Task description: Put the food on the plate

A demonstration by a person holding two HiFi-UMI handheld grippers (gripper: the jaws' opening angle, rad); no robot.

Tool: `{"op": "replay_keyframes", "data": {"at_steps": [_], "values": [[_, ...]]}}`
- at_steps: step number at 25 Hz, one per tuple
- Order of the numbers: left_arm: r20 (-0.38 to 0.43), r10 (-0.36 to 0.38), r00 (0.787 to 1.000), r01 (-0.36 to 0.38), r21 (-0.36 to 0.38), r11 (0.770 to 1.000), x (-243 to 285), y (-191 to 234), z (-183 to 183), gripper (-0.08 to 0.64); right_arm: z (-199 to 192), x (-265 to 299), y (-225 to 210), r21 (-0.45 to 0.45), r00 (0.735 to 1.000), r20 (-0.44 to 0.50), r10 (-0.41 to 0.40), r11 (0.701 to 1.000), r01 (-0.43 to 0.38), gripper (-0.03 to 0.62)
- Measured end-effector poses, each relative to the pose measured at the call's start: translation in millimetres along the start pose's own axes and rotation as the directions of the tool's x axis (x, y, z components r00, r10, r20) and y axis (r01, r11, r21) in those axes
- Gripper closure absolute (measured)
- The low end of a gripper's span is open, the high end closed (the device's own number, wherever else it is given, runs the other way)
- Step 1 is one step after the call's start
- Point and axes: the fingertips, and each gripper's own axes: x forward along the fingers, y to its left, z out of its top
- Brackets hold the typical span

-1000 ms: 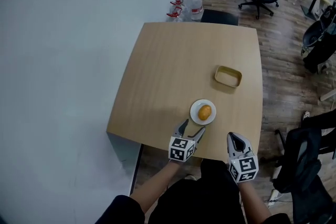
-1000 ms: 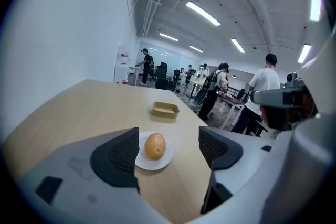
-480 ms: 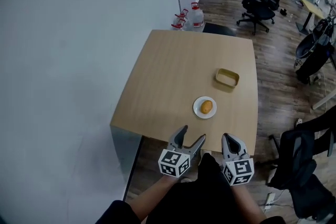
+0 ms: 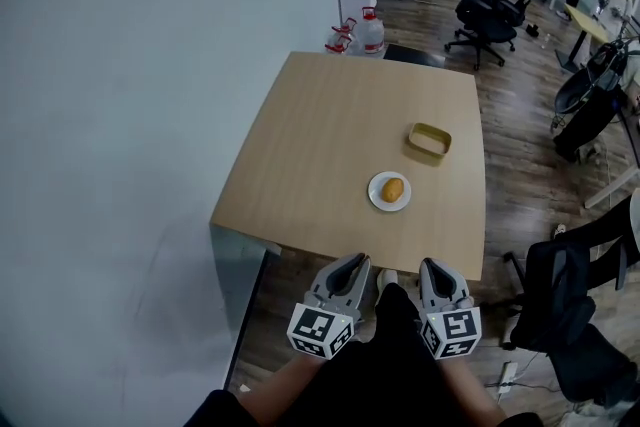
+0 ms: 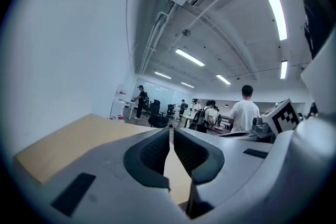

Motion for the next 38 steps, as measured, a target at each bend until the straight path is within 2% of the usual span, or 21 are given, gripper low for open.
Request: {"op": "replay_keyframes", "data": {"at_steps": [3, 7, 10, 14, 20, 38], "values": [[-0.001, 0.041, 0.999, -0.041, 0.019, 0.999, -11.2, 3.2, -4.1, 0.535, -3.9, -6.0, 2.5, -0.036, 1.0, -0.012, -0.024, 0.999, 0.023, 0.532], [-0.029, 0.087, 0.996, -0.088, -0.007, 0.996, -21.6, 13.2, -15.1, 0.54, 1.3, -10.4, 10.6, -0.096, 0.999, 0.013, -0.043, 0.994, 0.044, 0.532], [-0.044, 0.112, 0.993, -0.114, -0.033, 0.993, -30.4, 19.4, -20.4, 0.54, 3.9, -12.1, 17.7, -0.081, 0.999, 0.025, -0.03, 0.996, 0.032, 0.532], [-0.044, 0.143, 0.989, -0.144, -0.025, 0.989, -39.9, 24.0, -20.0, 0.54, -0.7, -11.9, 21.3, -0.059, 1.0, 0.014, -0.012, 0.998, 0.013, 0.532], [-0.03, 0.159, 0.987, -0.16, -0.026, 0.987, -44.1, 33.2, -14.2, 0.54, 1.8, -6.7, 24.3, -0.064, 1.0, 0.022, -0.018, 0.998, 0.019, 0.532], [-0.018, 0.136, 0.991, -0.136, -0.029, 0.99, -24.9, 33.3, -8.5, 0.54, 8.1, -3.9, 5.1, -0.04, 0.997, 0.052, -0.05, 0.998, 0.052, 0.532]]}}
